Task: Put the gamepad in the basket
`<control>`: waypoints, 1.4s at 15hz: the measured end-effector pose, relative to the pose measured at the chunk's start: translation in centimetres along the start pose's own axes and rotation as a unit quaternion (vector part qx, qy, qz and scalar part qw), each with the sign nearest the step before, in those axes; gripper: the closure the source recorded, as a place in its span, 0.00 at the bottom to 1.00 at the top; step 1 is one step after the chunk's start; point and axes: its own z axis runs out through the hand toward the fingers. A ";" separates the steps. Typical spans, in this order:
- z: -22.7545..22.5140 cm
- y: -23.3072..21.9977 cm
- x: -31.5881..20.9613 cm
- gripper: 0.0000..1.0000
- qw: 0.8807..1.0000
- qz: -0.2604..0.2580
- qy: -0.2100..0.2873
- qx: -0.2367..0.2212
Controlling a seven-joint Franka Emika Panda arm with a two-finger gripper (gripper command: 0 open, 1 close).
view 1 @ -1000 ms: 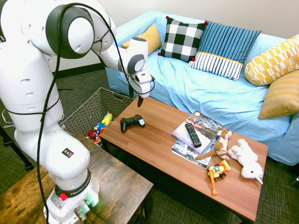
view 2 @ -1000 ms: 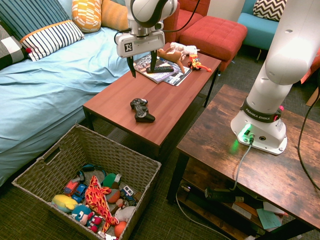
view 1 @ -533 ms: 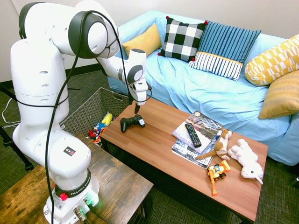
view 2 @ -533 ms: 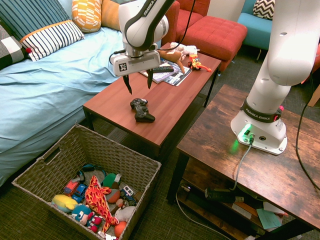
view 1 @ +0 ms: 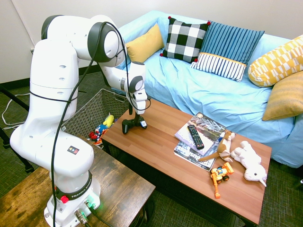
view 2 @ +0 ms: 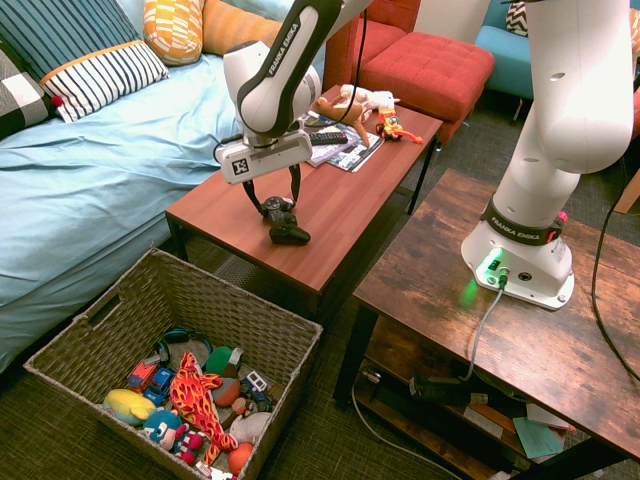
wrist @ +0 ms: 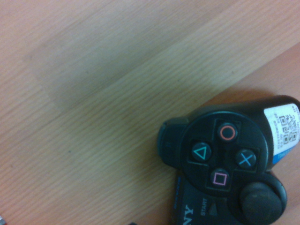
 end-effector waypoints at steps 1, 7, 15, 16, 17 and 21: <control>0.7 -0.2 0.1 0.00 1.000 0.001 0.001 -0.005; 3.5 -0.9 0.7 1.00 1.000 0.011 0.003 -0.019; 4.4 -1.3 0.3 1.00 1.000 0.024 -0.006 -0.013; 4.4 -1.4 0.3 1.00 1.000 0.024 -0.006 -0.011; 4.4 -1.4 0.2 1.00 1.000 0.025 -0.008 -0.009; 4.4 -1.5 0.4 1.00 1.000 0.018 -0.014 0.002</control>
